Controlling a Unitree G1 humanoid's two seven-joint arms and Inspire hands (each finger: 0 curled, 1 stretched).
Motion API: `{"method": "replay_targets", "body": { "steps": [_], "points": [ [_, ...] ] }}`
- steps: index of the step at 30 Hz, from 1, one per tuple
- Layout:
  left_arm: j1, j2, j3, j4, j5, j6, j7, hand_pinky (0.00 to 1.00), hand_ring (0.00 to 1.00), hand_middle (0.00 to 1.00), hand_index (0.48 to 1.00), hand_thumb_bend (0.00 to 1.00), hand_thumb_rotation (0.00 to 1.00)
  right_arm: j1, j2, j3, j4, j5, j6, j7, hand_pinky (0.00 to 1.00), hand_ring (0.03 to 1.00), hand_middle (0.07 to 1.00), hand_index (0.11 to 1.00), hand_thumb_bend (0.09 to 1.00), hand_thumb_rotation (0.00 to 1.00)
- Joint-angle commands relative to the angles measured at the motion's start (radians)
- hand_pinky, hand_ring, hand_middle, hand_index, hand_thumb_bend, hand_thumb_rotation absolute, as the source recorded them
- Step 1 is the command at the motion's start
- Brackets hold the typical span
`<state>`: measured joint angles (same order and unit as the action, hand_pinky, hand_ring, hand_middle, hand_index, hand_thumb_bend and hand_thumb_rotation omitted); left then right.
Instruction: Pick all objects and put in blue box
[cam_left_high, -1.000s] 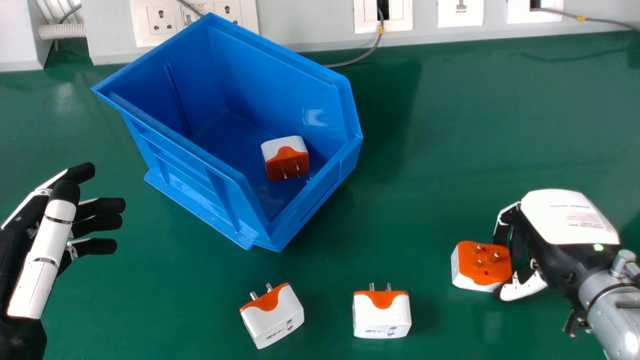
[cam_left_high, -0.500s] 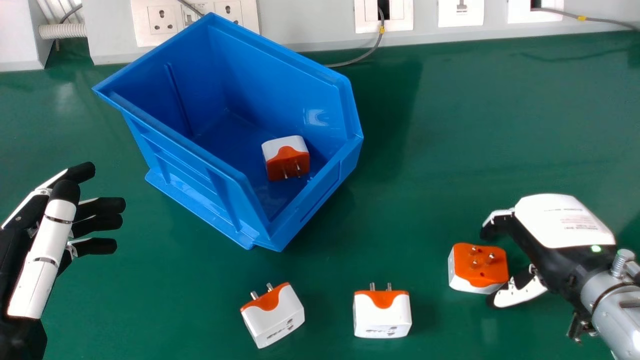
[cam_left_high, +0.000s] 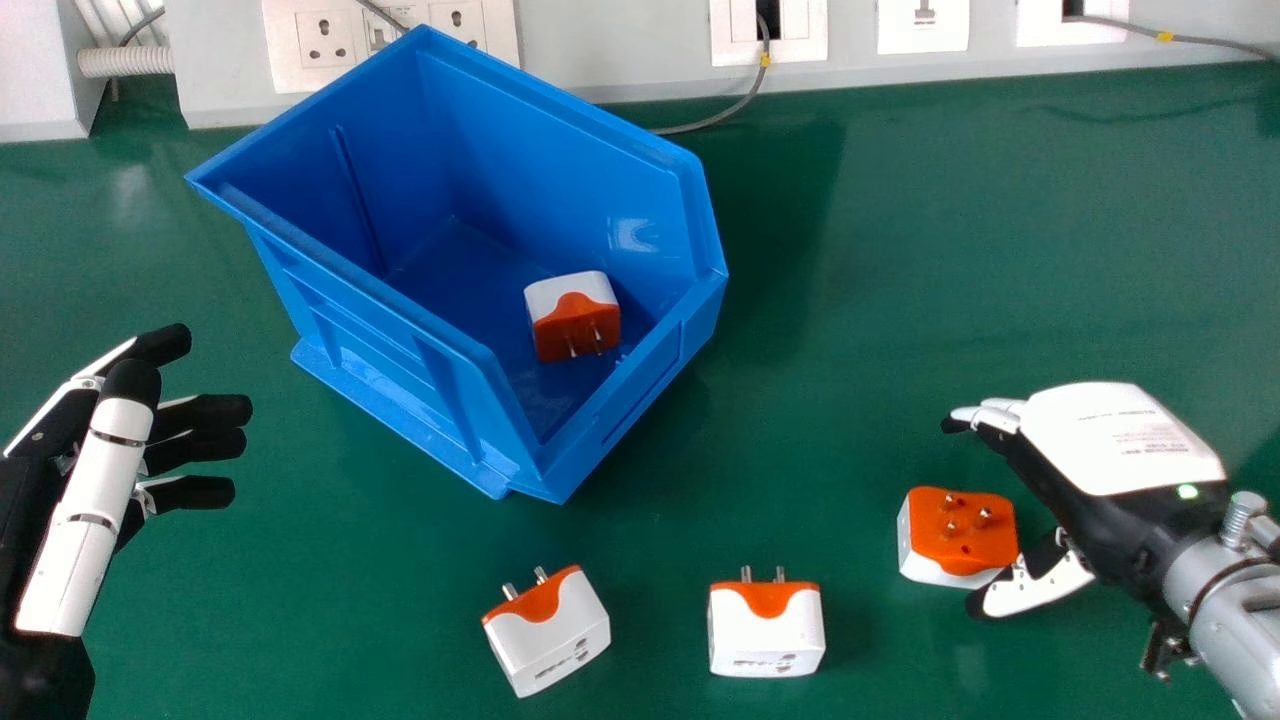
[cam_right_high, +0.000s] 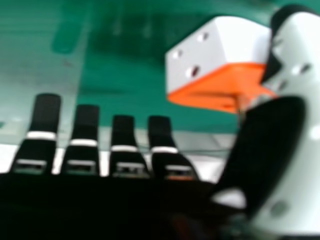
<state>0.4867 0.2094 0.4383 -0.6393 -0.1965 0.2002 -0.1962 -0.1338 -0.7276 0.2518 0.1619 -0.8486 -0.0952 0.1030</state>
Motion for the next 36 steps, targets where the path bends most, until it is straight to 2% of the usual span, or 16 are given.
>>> {"method": "replay_targets", "body": {
  "steps": [1, 10, 16, 20, 26, 36],
  "points": [
    [-0.001, 0.008, 0.011, -0.018, -0.008, -0.011, 0.000, 0.62, 0.69, 0.69, 0.832, 0.46, 0.89, -0.031, -0.041, 0.004, 0.006, -0.013, -0.045, -0.020, 0.73, 0.850, 0.907, 0.874, 0.600, 0.30],
    [0.001, 0.007, 0.012, -0.033, -0.010, -0.001, 0.003, 0.62, 0.69, 0.69, 0.832, 0.47, 0.89, -0.112, -0.094, 0.050, 0.103, -0.035, -0.225, -0.021, 0.76, 0.882, 0.935, 0.900, 0.622, 0.24],
    [0.002, 0.007, 0.016, -0.025, -0.010, -0.007, 0.001, 0.62, 0.69, 0.69, 0.832, 0.48, 0.89, -0.160, -0.119, 0.081, 0.157, -0.075, -0.316, -0.052, 0.75, 0.877, 0.927, 0.885, 0.635, 0.22],
    [0.005, 0.005, 0.013, -0.042, -0.008, 0.002, 0.006, 0.62, 0.69, 0.69, 0.831, 0.48, 0.89, -0.179, -0.114, 0.094, 0.179, -0.082, -0.337, -0.059, 0.75, 0.872, 0.921, 0.873, 0.645, 0.20],
    [0.004, 0.007, 0.014, -0.039, -0.006, 0.004, 0.006, 0.61, 0.69, 0.69, 0.831, 0.48, 0.89, -0.194, -0.102, 0.111, 0.207, -0.094, -0.360, -0.090, 0.75, 0.858, 0.903, 0.849, 0.663, 0.16],
    [0.015, 0.006, 0.020, -0.053, -0.007, 0.012, 0.009, 0.61, 0.69, 0.69, 0.831, 0.47, 0.89, -0.245, -0.114, 0.152, 0.272, -0.113, -0.452, -0.122, 0.73, 0.840, 0.879, 0.824, 0.681, 0.11]
  ]
}}
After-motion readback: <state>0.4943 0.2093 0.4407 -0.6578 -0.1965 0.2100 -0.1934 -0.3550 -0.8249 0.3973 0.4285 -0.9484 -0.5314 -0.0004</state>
